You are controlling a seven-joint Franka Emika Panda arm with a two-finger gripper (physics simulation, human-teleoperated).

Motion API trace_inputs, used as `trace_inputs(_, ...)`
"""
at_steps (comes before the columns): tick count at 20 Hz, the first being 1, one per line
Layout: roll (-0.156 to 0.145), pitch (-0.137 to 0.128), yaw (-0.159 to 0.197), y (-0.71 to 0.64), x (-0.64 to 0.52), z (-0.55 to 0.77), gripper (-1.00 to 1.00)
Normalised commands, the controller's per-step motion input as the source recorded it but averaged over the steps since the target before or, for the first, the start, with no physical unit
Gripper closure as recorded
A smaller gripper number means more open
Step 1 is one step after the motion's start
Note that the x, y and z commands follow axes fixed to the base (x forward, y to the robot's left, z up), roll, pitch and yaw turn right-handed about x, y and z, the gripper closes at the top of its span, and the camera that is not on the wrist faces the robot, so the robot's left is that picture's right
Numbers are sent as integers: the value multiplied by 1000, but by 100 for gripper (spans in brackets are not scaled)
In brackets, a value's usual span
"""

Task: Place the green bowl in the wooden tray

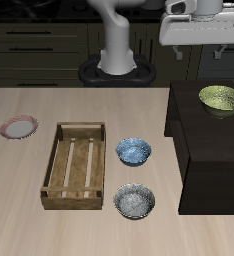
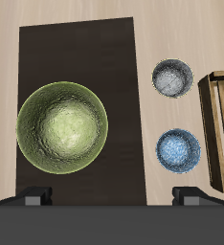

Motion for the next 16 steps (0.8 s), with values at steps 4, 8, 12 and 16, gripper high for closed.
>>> trace_inputs(4,-69,49,-7,-97,525,-145,-100)
trace_inputs(8,-10,34,18,17,236,-255,-100)
trace_inputs(12,25,54,6,79,61,-395,-100)
trace_inputs(16,23,60,-3,65,30,-465,-100)
